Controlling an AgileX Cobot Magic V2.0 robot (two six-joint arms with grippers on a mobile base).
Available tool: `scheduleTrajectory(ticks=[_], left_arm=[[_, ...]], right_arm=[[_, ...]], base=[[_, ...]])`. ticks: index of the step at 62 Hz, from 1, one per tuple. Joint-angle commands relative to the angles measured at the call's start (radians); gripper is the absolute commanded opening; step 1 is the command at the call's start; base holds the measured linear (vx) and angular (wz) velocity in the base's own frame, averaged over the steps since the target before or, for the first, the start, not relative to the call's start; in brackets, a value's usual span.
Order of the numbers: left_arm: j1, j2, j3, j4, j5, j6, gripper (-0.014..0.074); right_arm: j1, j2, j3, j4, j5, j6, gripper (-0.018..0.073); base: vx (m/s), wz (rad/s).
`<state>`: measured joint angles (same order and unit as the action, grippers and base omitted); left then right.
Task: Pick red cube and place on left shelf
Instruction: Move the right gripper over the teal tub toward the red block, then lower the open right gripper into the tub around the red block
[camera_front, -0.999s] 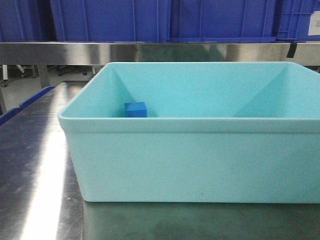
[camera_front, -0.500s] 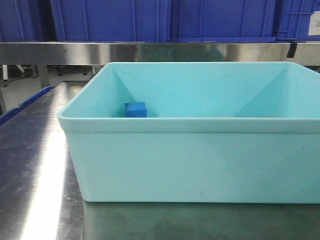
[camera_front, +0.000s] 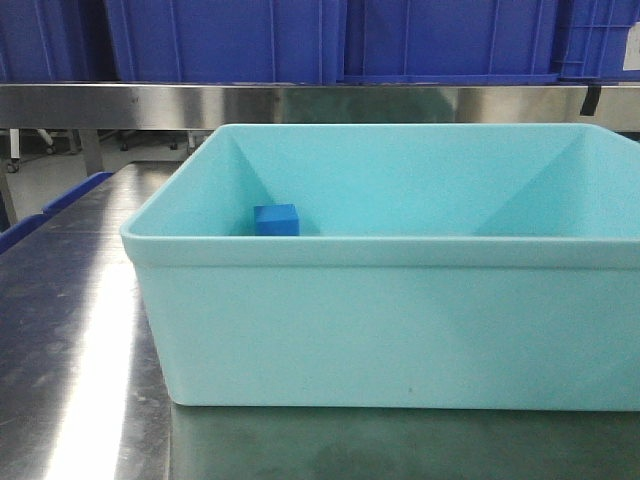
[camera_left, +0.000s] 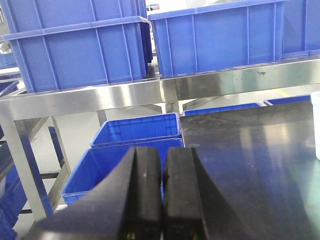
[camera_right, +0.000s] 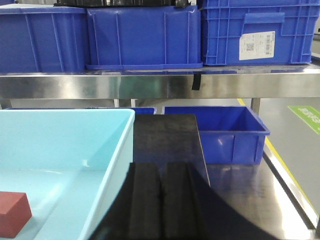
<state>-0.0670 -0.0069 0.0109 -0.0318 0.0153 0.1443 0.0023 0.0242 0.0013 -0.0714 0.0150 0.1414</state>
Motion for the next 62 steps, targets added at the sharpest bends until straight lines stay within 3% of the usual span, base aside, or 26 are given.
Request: scheduleTrajectory(ticks=[1,19,36,62], left_arm=[[-0.001,0.008,0.022,-0.01,-0.081,0.001,0.0106],[-0.001,0.008,0.022,-0.01,-0.081,0.001,0.0106],[-0.001,0.008,0.022,-0.01,-0.081,0.001,0.0106],[-0.001,0.008,0.022,-0.01,-0.081,0.001,0.0106]], right_arm=[[-0.002,0.092,-0.078,-0.009,-0.053,-0.004,0.0049],[-0.002,0.492,-0.366,-0.004,0.043,-0.004,0.0049],[0.015,0.762,-0.637,0.099,0.156,-0.004,0.0049],[0.317,1.068,-0.853,0.099,0.217,-0.004,0.0049]], base=[[0.0,0.0],[-0.01,-0.04],[0.0,-0.01],[0.0,0.0]])
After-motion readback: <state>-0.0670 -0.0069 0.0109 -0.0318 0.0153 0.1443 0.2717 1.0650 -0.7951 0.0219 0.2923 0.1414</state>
